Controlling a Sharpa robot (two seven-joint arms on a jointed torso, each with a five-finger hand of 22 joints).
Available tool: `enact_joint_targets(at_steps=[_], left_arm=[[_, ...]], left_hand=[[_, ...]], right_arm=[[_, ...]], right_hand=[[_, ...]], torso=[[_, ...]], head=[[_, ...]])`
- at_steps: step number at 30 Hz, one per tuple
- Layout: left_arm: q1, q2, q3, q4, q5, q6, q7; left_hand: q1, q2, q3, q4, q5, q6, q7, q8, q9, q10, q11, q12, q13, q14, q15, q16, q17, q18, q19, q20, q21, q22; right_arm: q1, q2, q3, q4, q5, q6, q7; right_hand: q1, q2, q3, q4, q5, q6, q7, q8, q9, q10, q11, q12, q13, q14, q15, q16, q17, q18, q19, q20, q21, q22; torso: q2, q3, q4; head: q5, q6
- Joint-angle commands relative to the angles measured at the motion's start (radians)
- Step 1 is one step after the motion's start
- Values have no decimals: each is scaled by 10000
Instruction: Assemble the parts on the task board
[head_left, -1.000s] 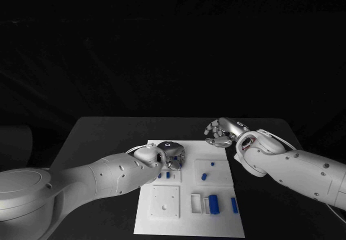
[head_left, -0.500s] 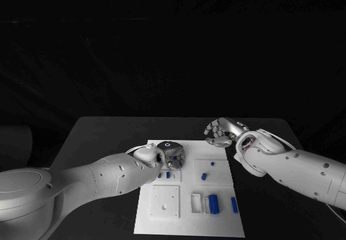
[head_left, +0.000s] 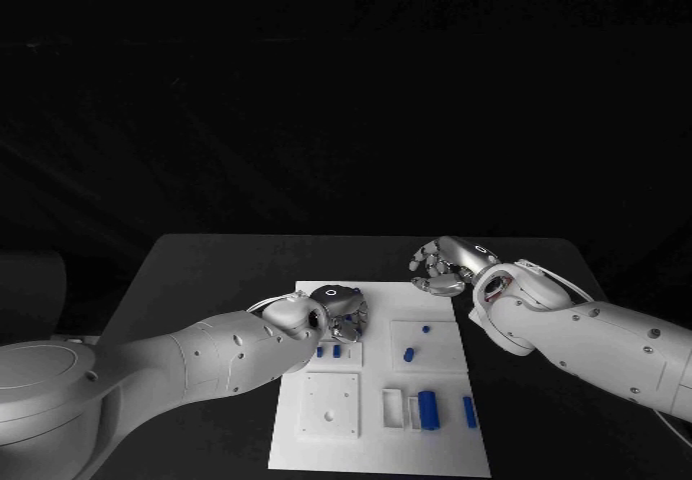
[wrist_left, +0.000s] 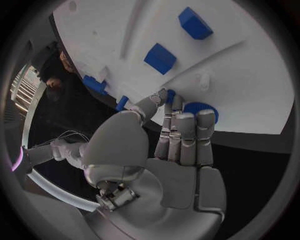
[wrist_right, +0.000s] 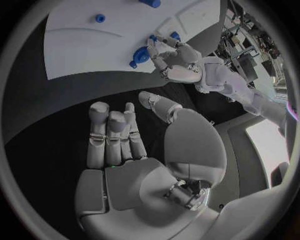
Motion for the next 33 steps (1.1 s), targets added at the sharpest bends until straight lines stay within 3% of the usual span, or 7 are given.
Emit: enact_joint_targets(at_steps=[1,13,23,27,33], left_arm=[[-64,-100,-36,77,169,-109,0],[-62,-471,142,362,1236,-554,363],[-56,-934,563,1120,1491,-493,354],[-50,-1162,620,1350,1491,-144,188],[-49,-1437,624,1484,1338,55,76]], left_hand=[[-20,93,38,-47,63,91,3,49,-4,217,107,32,13,47,-68,33,-9,1289,67,-160,58,-9],[-50,110,31,-41,90,70,14,24,-16,280,80,32,26,86,-96,32,-11,1282,120,-201,69,-15],[-52,111,32,-43,95,72,14,23,-17,284,77,28,26,88,-100,30,-12,1281,128,-207,72,-16],[-49,110,34,-47,99,85,9,29,-15,292,73,27,28,88,-102,28,-13,1280,129,-212,71,-16],[-56,97,34,-54,86,50,21,2,-27,258,82,-9,17,88,-95,21,-15,1274,130,-223,67,-19]], right_arm=[[0,-12,4,27,-19,-31,100],[0,-38,4,58,-19,-45,92],[0,-80,4,64,-19,-37,88],[0,-87,4,65,-19,-35,88],[0,-119,4,65,-19,-33,85]], right_hand=[[-15,44,-32,-52,48,14,73,-14,4,-9,36,47,-15,15,63,-41,-13,454,-1,-61,-28,172],[-14,43,-34,-55,52,15,72,-10,6,-10,34,48,-17,14,61,-42,-13,454,-3,-61,-30,172],[-16,45,-35,-54,54,16,71,-9,7,-11,34,49,-19,14,60,-42,-14,454,-3,-61,-31,172],[-16,45,-36,-54,54,16,71,-8,8,-11,33,49,-19,14,60,-42,-14,454,-3,-61,-31,172],[-15,46,-36,-56,56,16,70,-7,9,-11,33,50,-20,13,59,-42,-14,454,-3,-61,-31,172]], torso=[[-1,2,-2],[-2,-2,7],[-4,-8,11],[-9,-6,13],[-2,-6,1]], head=[[12,14],[30,56],[32,73],[36,66],[8,65]])
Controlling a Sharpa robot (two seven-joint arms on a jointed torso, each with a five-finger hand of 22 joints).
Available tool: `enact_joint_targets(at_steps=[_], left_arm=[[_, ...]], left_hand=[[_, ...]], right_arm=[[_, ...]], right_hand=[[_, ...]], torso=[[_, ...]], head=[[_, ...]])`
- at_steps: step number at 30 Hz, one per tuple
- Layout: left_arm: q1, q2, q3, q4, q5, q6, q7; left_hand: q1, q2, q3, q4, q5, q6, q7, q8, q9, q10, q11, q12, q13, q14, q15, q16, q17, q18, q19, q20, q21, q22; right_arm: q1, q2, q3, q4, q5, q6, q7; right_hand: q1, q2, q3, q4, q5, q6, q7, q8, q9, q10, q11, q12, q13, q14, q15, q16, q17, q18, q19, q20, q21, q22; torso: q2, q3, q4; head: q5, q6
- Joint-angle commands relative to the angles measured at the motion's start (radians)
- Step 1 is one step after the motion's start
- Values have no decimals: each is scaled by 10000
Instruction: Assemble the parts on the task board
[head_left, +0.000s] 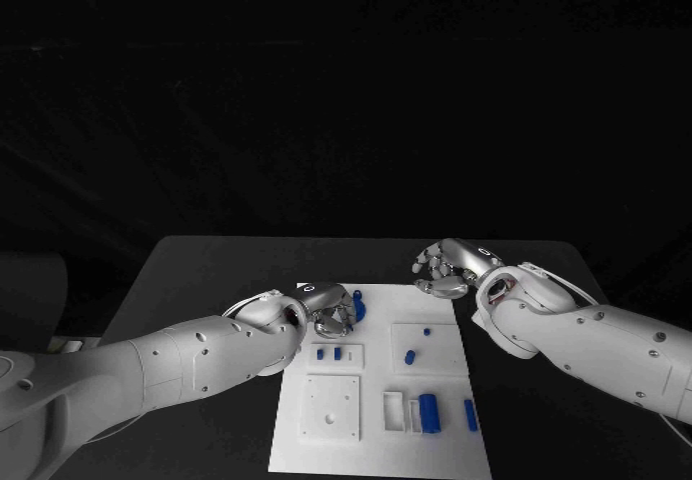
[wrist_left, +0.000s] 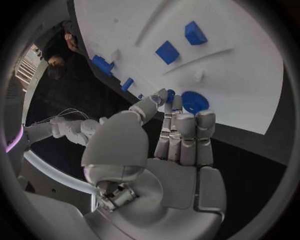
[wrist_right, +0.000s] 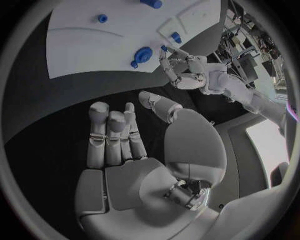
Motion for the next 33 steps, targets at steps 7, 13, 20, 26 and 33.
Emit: enact_joint_targets(at_steps=[7,13,20,26,33], left_arm=[[5,-372,1,162,-80,230,-112],[0,-612,1,289,-107,192,-129],[0,-781,-1,292,-109,265,-156],[0,-773,-2,256,-108,293,-157],[0,-739,-4,224,-110,379,-188]], left_hand=[[-2,52,26,-17,19,3,18,41,-2,173,113,34,4,0,-44,19,-12,1283,36,-217,27,-17],[2,44,27,-21,19,7,17,42,-2,177,112,31,4,0,-45,18,-13,1282,36,-220,27,-17],[13,35,34,-26,21,14,14,42,-3,183,111,27,5,0,-47,15,-14,1280,36,-226,26,-18],[15,27,34,-26,20,16,14,42,-3,186,110,25,5,0,-47,13,-15,1278,35,-228,26,-18],[21,25,39,-26,20,18,14,40,-5,189,110,21,6,-2,-48,9,-16,1275,34,-231,24,-19]], right_arm=[[0,-40,4,25,-20,-6,76],[0,-58,4,28,-20,-6,78],[0,-70,4,30,-20,-5,76],[0,-66,4,25,-20,0,75],[0,-55,4,24,-20,3,75]], right_hand=[[-14,46,-10,-32,57,-3,51,-5,9,-12,32,59,-15,13,58,-41,-14,455,15,-79,-32,173],[-12,46,-10,-33,57,-3,50,-4,10,-12,31,60,-16,13,58,-41,-14,455,15,-80,-32,173],[-11,47,-10,-35,58,-3,50,-3,10,-12,31,61,-17,13,57,-41,-14,455,15,-80,-32,173],[-11,49,-10,-35,59,-3,50,-2,11,-12,31,61,-18,13,57,-41,-14,455,16,-80,-32,173],[-10,50,-11,-36,60,-3,49,-1,12,-12,30,62,-19,13,57,-41,-14,455,16,-80,-32,173]], torso=[[5,-6,-4],[5,-13,-7],[2,-4,-9],[7,-2,-10],[1,3,-22]], head=[[-32,-29],[-45,-39],[-52,-55],[-51,-67],[-35,-70]])
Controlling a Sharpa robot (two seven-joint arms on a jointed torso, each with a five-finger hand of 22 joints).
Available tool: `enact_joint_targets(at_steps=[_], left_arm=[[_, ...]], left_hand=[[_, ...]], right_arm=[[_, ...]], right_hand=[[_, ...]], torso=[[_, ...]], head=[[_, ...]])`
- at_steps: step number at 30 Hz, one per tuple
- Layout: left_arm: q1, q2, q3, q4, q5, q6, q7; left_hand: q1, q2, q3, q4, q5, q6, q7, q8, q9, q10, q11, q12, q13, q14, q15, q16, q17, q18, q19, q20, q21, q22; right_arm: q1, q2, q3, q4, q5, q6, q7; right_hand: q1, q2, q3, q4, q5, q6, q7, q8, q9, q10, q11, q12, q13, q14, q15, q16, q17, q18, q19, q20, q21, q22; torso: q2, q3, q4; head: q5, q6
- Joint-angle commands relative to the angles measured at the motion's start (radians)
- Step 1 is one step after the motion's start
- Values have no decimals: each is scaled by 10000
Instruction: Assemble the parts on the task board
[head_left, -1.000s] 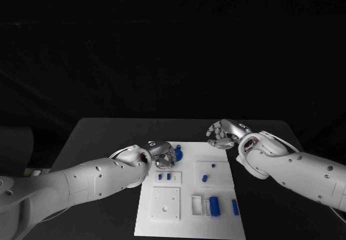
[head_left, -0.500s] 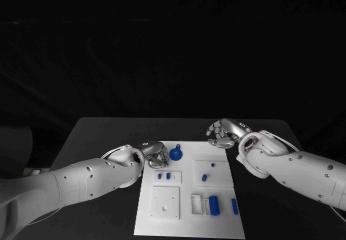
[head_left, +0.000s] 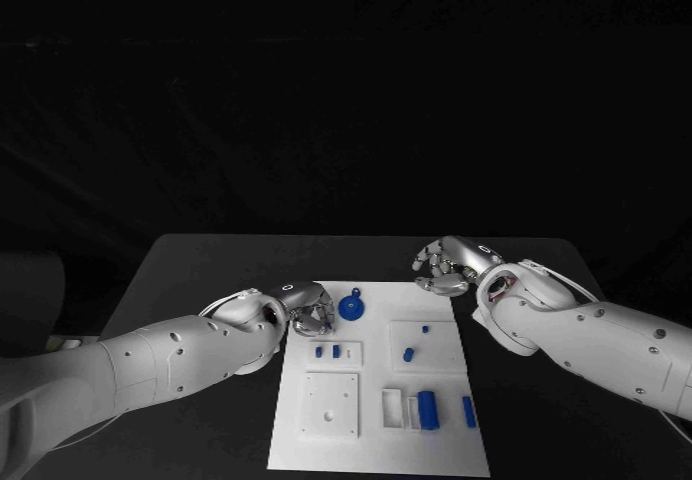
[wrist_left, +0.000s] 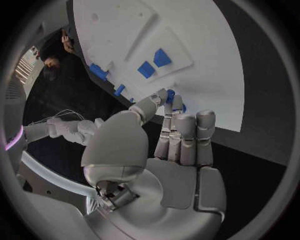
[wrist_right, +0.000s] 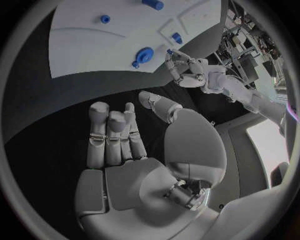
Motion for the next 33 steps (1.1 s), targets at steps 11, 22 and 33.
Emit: enact_joint_targets(at_steps=[11,22,33], left_arm=[[3,119,-1,-113,-239,258,-39],[-17,264,-3,-207,-382,232,-14],[-36,378,-11,-309,-495,533,-158]], left_hand=[[61,71,48,-25,37,28,28,55,4,194,102,18,10,-19,-65,6,-15,1270,33,-271,23,-18],[95,58,64,-42,44,23,30,46,-1,192,104,1,8,-22,-64,-1,-16,1264,27,-281,19,-19],[106,61,70,-41,39,20,33,41,-4,193,105,-8,8,-21,-63,-2,-16,1259,27,-285,20,-18]], right_arm=[[0,-1,4,29,-20,0,83],[0,8,4,29,-20,7,80],[0,7,4,28,-20,12,83]], right_hand=[[-11,50,-12,-37,60,15,68,0,13,-12,30,64,-13,13,56,-41,-15,454,20,-84,-33,166],[-11,55,-12,-37,61,15,67,2,14,-12,30,65,-14,13,56,-41,-15,454,20,-84,-34,166],[-12,56,-13,-37,61,16,67,4,15,-11,29,67,-16,13,55,-41,-15,454,21,-84,-34,166]], torso=[[0,17,-8],[1,13,-13],[5,13,-12]], head=[[23,-12],[38,2],[29,-16]])
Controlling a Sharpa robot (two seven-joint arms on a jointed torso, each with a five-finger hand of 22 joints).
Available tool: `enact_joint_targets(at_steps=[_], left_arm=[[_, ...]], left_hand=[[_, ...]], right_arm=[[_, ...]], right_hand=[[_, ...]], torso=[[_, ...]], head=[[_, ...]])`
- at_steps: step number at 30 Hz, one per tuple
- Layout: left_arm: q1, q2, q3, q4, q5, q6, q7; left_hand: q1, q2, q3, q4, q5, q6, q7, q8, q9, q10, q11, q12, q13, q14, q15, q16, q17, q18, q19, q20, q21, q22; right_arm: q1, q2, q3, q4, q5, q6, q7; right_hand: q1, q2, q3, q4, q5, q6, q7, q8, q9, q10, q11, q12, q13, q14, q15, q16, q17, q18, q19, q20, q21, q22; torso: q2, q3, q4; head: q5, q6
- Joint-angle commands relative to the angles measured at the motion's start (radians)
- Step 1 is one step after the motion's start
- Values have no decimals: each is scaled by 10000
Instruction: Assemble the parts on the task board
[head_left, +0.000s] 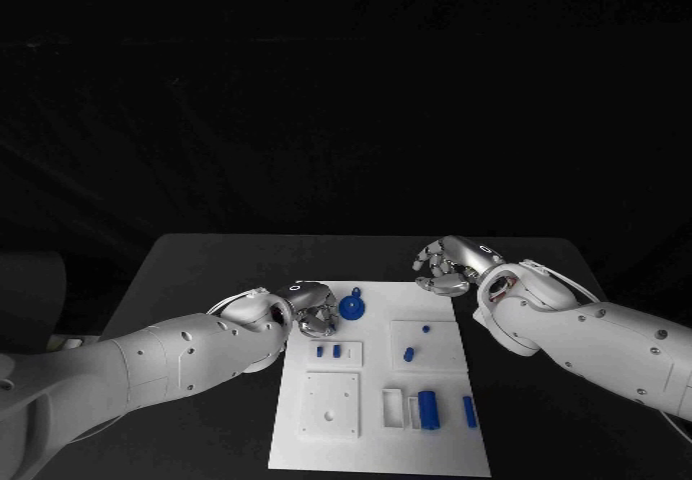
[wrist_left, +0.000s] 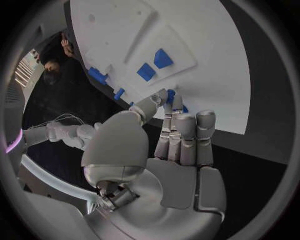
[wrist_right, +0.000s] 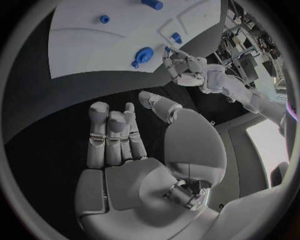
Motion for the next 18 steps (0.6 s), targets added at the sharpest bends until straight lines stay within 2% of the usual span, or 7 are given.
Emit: enact_joint_targets(at_steps=[1,18], left_arm=[[-20,38,-4,-2,-189,317,-93],[-42,61,-43,-88,-701,513,-346]], left_hand=[[62,18,52,2,35,37,51,48,16,147,103,58,10,-2,-44,-2,-15,1258,-10,-284,21,-10],[124,14,71,-22,33,43,48,43,13,159,102,45,13,-1,-44,-2,-13,1251,-16,-296,24,-6]], right_arm=[[0,1,4,15,-20,12,80],[0,-4,4,20,-20,12,80]], right_hand=[[-13,56,-13,-37,62,13,97,4,15,-11,29,67,-18,13,55,-41,-15,454,-17,-76,-33,170],[-17,61,-15,-35,62,15,96,8,17,-9,28,69,-21,13,54,-41,-15,454,-15,-76,-33,170]], torso=[[1,0,-3],[0,-6,4]], head=[[-3,-8],[-12,-27]])
